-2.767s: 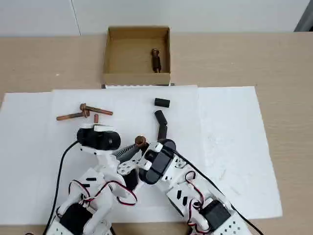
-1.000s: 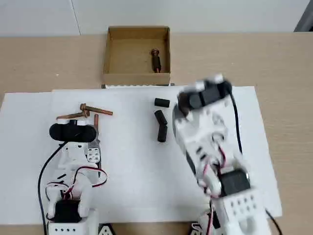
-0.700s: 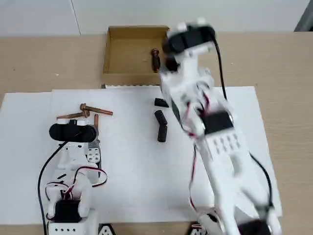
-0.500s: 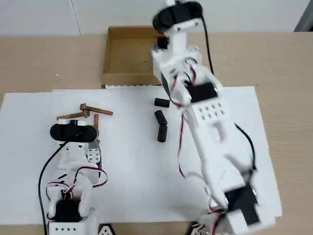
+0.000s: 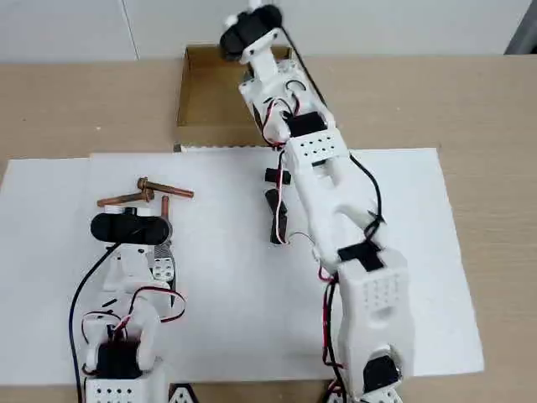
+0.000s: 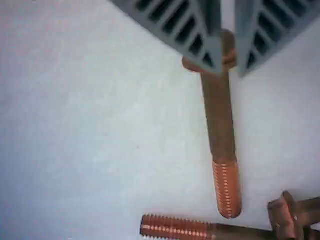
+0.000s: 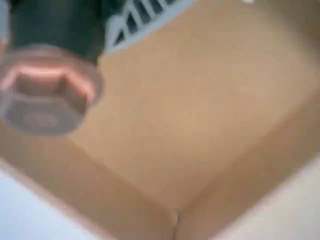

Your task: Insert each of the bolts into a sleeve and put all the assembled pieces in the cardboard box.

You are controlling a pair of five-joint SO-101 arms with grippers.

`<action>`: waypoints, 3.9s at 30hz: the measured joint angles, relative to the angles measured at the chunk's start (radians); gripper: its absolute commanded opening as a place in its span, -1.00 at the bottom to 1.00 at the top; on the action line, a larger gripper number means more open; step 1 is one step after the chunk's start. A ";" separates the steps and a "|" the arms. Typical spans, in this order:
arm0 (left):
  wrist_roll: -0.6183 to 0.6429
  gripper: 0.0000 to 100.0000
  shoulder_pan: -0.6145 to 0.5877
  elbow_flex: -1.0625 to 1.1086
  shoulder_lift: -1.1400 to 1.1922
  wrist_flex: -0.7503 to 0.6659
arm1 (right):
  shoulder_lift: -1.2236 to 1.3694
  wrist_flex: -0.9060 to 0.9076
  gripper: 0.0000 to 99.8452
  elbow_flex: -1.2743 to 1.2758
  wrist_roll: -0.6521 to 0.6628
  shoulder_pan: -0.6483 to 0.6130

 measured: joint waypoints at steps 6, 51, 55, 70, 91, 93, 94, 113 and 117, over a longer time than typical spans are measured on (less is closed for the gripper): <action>0.000 -0.99 0.000 0.000 0.000 0.000 | 0.110 -0.009 -0.75 -0.058 0.094 0.000; 0.000 -0.99 0.000 0.000 0.000 0.000 | -0.209 1.049 -0.99 -0.190 0.101 -0.031; 0.000 -0.99 0.000 0.000 0.000 0.000 | -0.209 1.131 -0.99 -0.190 0.126 -0.031; 0.000 -0.99 -0.003 0.000 0.000 0.000 | -0.028 1.160 -0.76 -0.190 0.470 -0.026; 0.000 -0.99 -0.003 0.000 0.000 0.000 | 0.141 0.997 -0.76 -0.190 0.585 0.011; 0.000 -0.99 -0.003 0.000 0.000 0.000 | 0.149 0.988 -0.77 -0.190 0.585 0.014; 0.000 -0.99 -0.003 0.000 0.000 0.000 | 0.157 0.984 -0.77 -0.190 0.585 0.014; 0.000 -0.99 -0.003 0.000 0.000 0.000 | 0.184 0.971 -0.99 -0.219 0.575 0.015; 0.000 -0.99 -0.003 0.000 0.000 0.000 | 0.141 1.003 -0.99 -0.218 0.520 0.015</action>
